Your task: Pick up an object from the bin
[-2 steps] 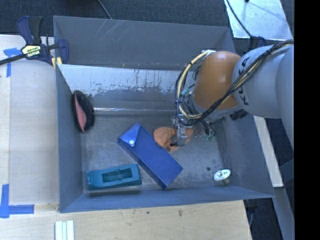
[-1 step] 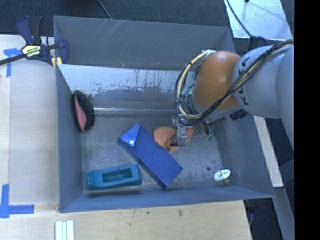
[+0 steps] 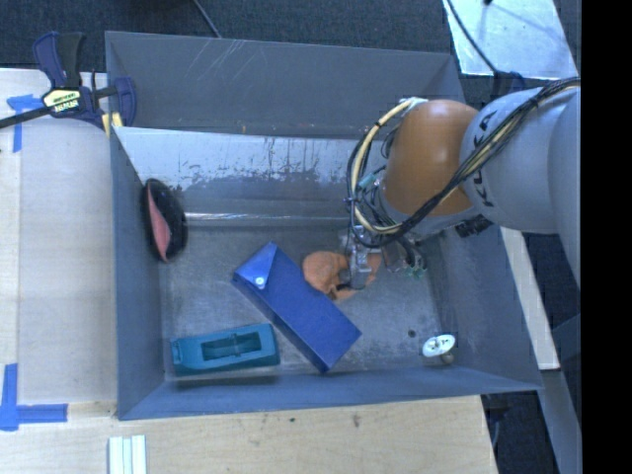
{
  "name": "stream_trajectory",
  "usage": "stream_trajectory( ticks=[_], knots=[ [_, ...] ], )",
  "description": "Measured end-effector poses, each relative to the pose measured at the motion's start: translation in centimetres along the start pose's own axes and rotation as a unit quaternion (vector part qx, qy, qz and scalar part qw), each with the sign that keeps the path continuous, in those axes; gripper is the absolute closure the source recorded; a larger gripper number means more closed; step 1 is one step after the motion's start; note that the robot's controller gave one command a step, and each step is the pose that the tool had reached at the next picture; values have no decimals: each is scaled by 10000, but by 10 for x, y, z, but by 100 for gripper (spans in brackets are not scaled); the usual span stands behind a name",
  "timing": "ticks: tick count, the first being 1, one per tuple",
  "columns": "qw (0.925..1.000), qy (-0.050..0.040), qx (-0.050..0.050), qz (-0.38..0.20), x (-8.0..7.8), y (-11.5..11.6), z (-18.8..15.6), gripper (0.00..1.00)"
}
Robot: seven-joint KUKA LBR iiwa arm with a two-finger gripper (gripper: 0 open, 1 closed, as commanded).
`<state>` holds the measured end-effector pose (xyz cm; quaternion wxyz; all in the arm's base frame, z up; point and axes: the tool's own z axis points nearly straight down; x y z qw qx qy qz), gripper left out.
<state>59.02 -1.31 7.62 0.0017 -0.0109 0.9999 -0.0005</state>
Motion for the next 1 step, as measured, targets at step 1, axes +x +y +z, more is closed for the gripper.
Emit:
stream_trajectory(
  ticks=[1],
  knots=[
    [10000,41,-4,0,2,0,-18,100]
  ],
)
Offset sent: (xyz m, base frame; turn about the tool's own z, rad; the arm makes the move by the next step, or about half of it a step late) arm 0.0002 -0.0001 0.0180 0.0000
